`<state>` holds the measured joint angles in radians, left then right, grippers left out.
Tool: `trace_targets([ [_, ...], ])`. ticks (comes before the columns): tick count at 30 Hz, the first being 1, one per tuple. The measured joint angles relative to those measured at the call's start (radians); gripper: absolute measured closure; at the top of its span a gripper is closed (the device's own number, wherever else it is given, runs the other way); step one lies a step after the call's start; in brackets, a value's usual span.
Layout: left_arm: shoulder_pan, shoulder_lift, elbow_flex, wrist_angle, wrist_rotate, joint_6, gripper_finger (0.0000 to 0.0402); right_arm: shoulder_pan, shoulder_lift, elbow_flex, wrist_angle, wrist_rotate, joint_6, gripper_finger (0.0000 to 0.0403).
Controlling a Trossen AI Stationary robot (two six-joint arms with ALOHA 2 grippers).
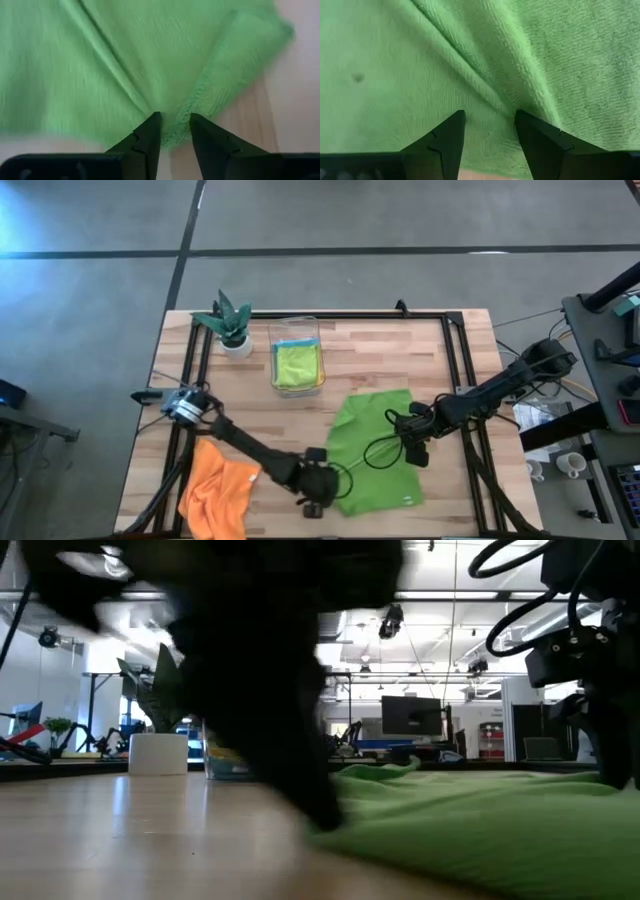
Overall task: Fold microfiber towels
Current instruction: Fold the green microfiber cloth
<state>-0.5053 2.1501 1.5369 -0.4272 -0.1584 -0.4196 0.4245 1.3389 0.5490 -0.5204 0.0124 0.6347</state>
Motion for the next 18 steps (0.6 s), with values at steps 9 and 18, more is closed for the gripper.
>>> trace_targets([
  [9,-0.040,-0.149,-0.012,-0.148,-0.087,-0.064,0.0311,0.000,-0.001,-0.001,-0.002,0.040,0.012,0.0227],
  [18,0.010,-0.165,-0.018,0.040,-0.324,-0.020,0.0311,0.001,-0.024,0.172,-0.146,0.097,-0.070,0.0227],
])
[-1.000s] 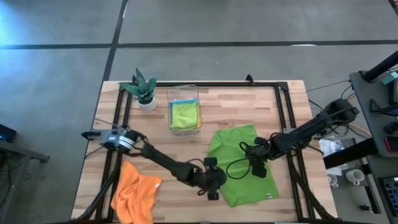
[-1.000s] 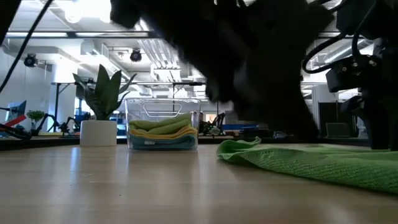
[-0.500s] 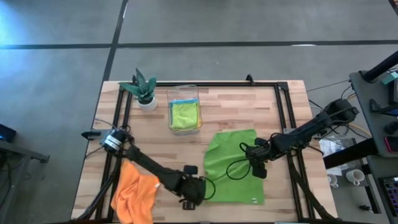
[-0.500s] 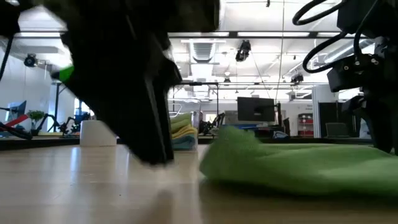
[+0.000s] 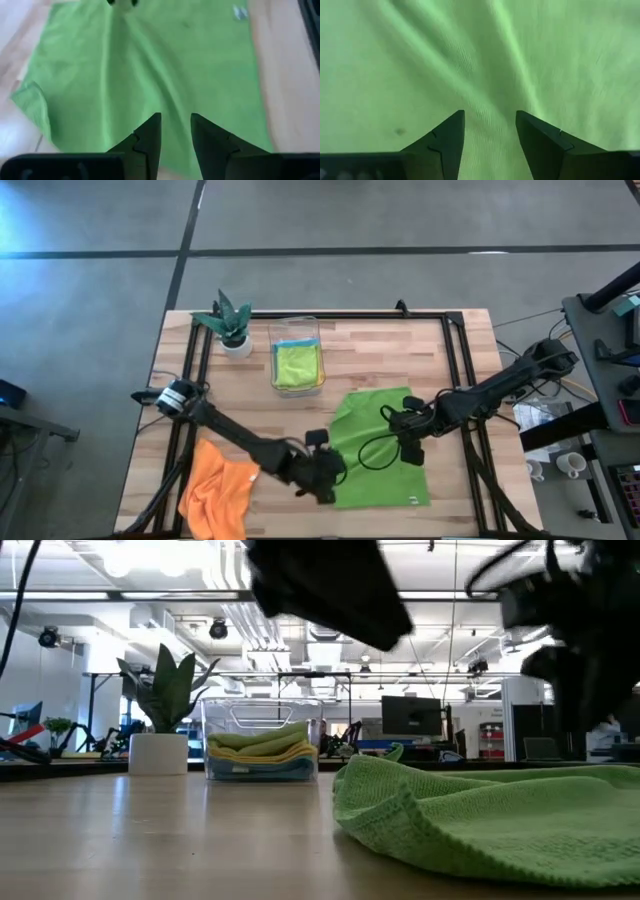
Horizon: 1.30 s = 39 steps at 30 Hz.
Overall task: Fold microfiber towels
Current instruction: Fold the green microfiber cloth
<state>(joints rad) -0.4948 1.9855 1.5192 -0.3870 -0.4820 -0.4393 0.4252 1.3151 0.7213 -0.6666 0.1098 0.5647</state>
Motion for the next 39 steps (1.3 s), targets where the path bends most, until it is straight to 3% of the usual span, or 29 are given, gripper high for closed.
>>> trace_targets([
  [5,0.107,0.032,-0.046,0.099,-0.057,0.004,0.0311,0.010,0.001,0.037,0.055,0.131,-0.079,0.0227],
  [8,0.153,0.064,-0.080,0.116,-0.110,0.033,0.0311,0.023,0.018,-0.011,0.262,0.164,-0.117,0.0227],
  [13,0.196,0.144,-0.117,0.300,-0.147,0.027,0.0311,0.063,0.104,-0.103,0.586,0.152,-0.137,0.0227],
  [17,0.225,0.187,-0.123,0.252,-0.226,-0.005,0.0311,0.104,0.211,-0.113,0.620,0.114,-0.131,0.0227],
  [21,0.240,0.182,-0.124,0.089,-0.322,-0.113,0.0311,0.159,0.283,-0.102,0.627,0.084,-0.089,0.0227],
  [27,0.188,0.030,-0.113,-0.131,-0.360,-0.211,0.0311,0.205,0.263,-0.073,0.583,0.148,-0.109,0.0227],
  [33,0.069,-0.122,-0.140,-0.036,-0.270,-0.112,0.0311,0.270,0.119,0.019,0.431,0.242,-0.184,0.0227],
  [39,-0.089,-0.059,-0.145,0.222,-0.060,0.083,0.0311,0.487,0.177,0.093,0.403,0.235,-0.097,0.0227],
])
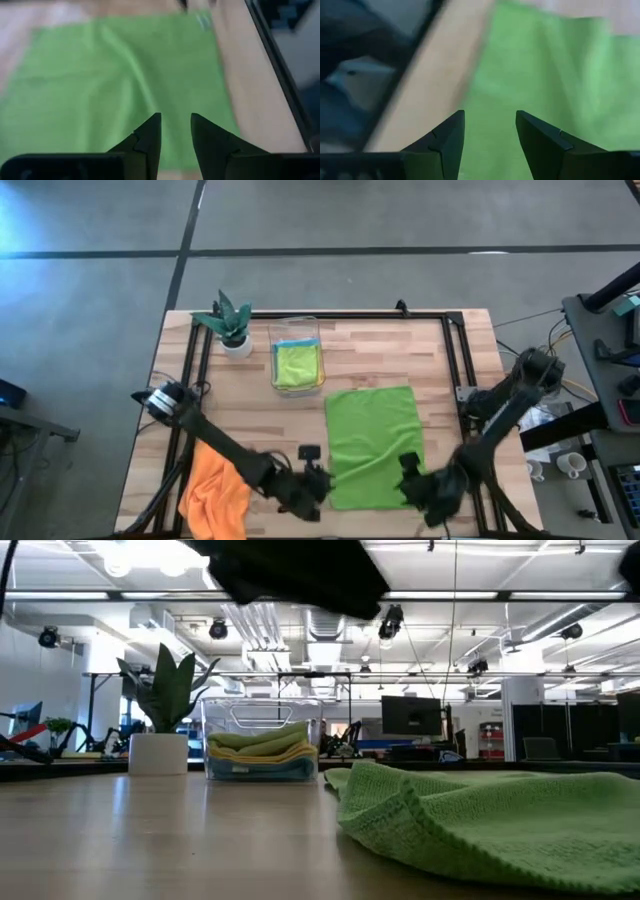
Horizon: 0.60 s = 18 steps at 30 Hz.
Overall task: Fold microfiber towels
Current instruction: Fold the green microfiber cloth
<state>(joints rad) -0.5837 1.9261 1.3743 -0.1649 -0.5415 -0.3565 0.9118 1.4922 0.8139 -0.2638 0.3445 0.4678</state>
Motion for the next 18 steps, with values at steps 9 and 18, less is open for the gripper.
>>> trace_targets([
  [9,0.002,0.233,0.305,-0.128,0.161,-0.076,0.0311,0.154,0.294,0.461,-0.665,-0.078,0.359,0.0227],
  [18,-0.006,0.301,0.438,-0.356,0.238,-0.079,0.0302,0.240,0.391,0.511,-0.689,-0.127,0.656,0.0205],
])
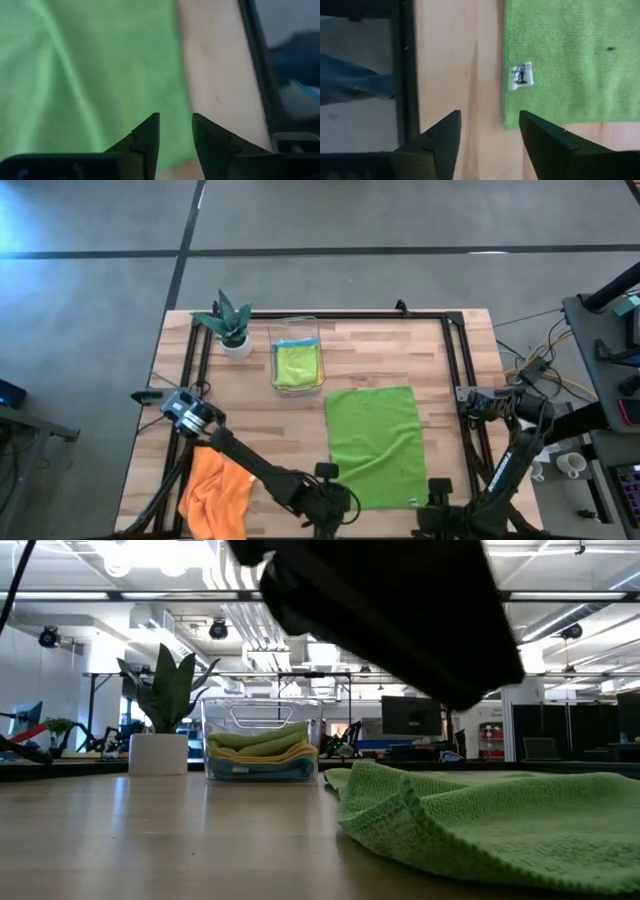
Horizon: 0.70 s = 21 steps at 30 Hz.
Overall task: Fold microfiber towels
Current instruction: Fold the green microfiber cloth
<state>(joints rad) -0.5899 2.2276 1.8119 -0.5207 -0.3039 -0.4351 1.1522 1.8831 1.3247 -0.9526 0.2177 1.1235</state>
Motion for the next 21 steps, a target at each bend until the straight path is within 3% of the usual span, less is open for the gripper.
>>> trace_targets([
  [3,-0.004,0.009,-0.010,0.002,0.069,0.000,0.0273,0.001,0.010,-0.008,0.049,0.021,-0.013,0.0179],
  [9,-0.015,0.010,-0.069,0.020,0.065,0.085,0.0213,-0.003,0.055,-0.031,0.046,0.035,-0.050,0.0168],
  [16,-0.015,0.011,-0.103,0.013,0.066,0.162,0.0240,-0.010,0.054,-0.071,0.050,0.016,-0.046,0.0191],
  [21,-0.010,0.042,-0.115,0.126,0.064,0.209,0.0279,-0.014,0.021,-0.138,0.071,-0.020,-0.035,0.0200],
])
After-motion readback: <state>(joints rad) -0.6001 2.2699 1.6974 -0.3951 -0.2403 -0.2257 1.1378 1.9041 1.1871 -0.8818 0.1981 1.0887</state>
